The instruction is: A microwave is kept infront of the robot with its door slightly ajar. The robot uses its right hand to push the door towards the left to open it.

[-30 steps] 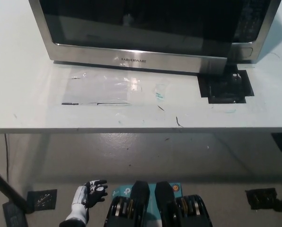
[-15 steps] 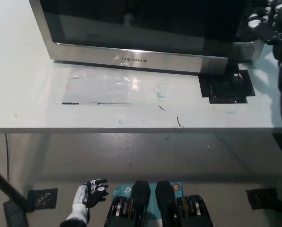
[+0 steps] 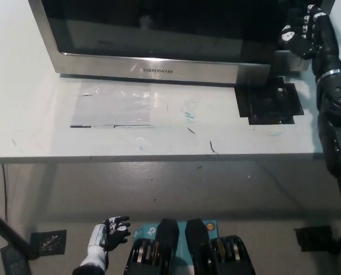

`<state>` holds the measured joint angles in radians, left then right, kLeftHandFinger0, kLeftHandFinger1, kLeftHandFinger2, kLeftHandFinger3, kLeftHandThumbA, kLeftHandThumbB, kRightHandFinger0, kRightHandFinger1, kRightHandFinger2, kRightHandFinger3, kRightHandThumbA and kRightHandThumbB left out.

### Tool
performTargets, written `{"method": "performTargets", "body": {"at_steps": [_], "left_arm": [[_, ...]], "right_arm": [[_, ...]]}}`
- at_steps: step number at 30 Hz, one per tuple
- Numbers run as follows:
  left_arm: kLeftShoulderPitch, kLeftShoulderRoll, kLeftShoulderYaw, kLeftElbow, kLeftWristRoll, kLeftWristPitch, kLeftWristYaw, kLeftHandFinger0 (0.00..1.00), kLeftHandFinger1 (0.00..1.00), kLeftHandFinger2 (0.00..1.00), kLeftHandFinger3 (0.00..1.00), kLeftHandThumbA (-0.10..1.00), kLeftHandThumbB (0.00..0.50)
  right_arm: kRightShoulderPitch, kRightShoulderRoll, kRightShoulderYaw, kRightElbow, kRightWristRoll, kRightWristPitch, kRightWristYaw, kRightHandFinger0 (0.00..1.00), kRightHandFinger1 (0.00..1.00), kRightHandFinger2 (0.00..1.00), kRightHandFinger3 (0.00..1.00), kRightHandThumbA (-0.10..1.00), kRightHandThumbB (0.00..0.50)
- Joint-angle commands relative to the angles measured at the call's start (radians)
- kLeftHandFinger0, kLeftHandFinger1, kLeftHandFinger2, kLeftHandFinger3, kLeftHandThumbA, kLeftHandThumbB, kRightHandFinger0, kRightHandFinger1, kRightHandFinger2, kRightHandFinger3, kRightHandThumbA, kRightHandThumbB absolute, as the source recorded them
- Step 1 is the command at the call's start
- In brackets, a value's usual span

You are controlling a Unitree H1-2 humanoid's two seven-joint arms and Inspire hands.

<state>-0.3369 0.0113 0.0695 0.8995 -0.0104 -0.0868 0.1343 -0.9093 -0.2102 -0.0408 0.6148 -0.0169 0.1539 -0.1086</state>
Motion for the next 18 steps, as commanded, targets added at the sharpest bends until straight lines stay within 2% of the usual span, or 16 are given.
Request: {"method": "performTargets", "body": {"at_steps": [1, 3, 5, 6, 9, 10, 12, 13, 15, 16, 18], "left_arm": [[-0.024, 0.002, -0.004, -0.021, 0.013, -0.007, 0.02, 0.67, 0.59, 0.61, 0.55, 0.11, 0.0], [-0.03, -0.003, 0.006, -0.019, -0.004, 0.008, 0.012, 0.71, 0.61, 0.63, 0.58, 0.11, 0.0], [-0.029, -0.002, 0.001, -0.016, 0.003, -0.009, 0.01, 0.67, 0.57, 0.61, 0.57, 0.07, 0.0], [-0.027, 0.0, -0.003, -0.019, 0.008, -0.009, 0.01, 0.66, 0.57, 0.6, 0.57, 0.11, 0.0], [-0.023, 0.005, -0.01, -0.02, 0.015, -0.007, 0.009, 0.67, 0.57, 0.6, 0.57, 0.14, 0.0], [-0.023, 0.002, 0.0, -0.02, 0.0, -0.009, 0.003, 0.66, 0.56, 0.58, 0.55, 0.12, 0.002], [-0.031, 0.002, 0.0, -0.005, 0.0, -0.016, 0.004, 0.62, 0.53, 0.57, 0.54, 0.1, 0.0], [-0.031, 0.003, -0.004, -0.003, 0.005, -0.026, 0.005, 0.64, 0.55, 0.57, 0.53, 0.09, 0.0], [-0.031, 0.003, -0.002, 0.0, 0.003, -0.031, 0.006, 0.66, 0.57, 0.58, 0.52, 0.08, 0.0], [-0.034, 0.0, 0.004, 0.001, 0.004, -0.008, 0.022, 0.67, 0.57, 0.56, 0.5, 0.12, 0.032], [-0.035, 0.002, -0.002, -0.005, 0.01, -0.005, 0.021, 0.72, 0.6, 0.58, 0.5, 0.13, 0.009]], "right_arm": [[-0.005, 0.039, 0.013, -0.094, -0.001, -0.039, 0.015, 0.45, 0.6, 0.66, 0.8, 0.37, 0.199], [0.058, 0.072, 0.028, -0.201, -0.005, -0.008, 0.015, 0.48, 0.58, 0.65, 0.79, 0.37, 0.178], [0.104, 0.104, 0.027, -0.266, 0.019, 0.006, 0.025, 0.46, 0.59, 0.66, 0.79, 0.39, 0.199], [0.137, 0.126, 0.032, -0.314, 0.028, 0.019, 0.027, 0.41, 0.57, 0.64, 0.76, 0.39, 0.204], [0.184, 0.15, 0.042, -0.374, 0.023, 0.035, 0.029, 0.41, 0.57, 0.64, 0.75, 0.39, 0.207], [0.218, 0.164, 0.053, -0.421, 0.029, 0.052, 0.042, 0.41, 0.57, 0.65, 0.77, 0.37, 0.181], [0.264, 0.183, 0.067, -0.492, 0.028, 0.093, 0.047, 0.43, 0.57, 0.66, 0.8, 0.36, 0.172], [0.297, 0.2, 0.071, -0.546, 0.046, 0.127, 0.057, 0.48, 0.61, 0.69, 0.83, 0.35, 0.169], [0.342, 0.223, 0.08, -0.606, 0.068, 0.134, 0.07, 0.49, 0.62, 0.7, 0.83, 0.36, 0.175], [0.365, 0.23, 0.089, -0.64, 0.065, 0.147, 0.072, 0.49, 0.61, 0.7, 0.84, 0.37, 0.168], [0.411, 0.251, 0.097, -0.705, 0.083, 0.172, 0.081, 0.47, 0.58, 0.67, 0.81, 0.37, 0.178]]}}
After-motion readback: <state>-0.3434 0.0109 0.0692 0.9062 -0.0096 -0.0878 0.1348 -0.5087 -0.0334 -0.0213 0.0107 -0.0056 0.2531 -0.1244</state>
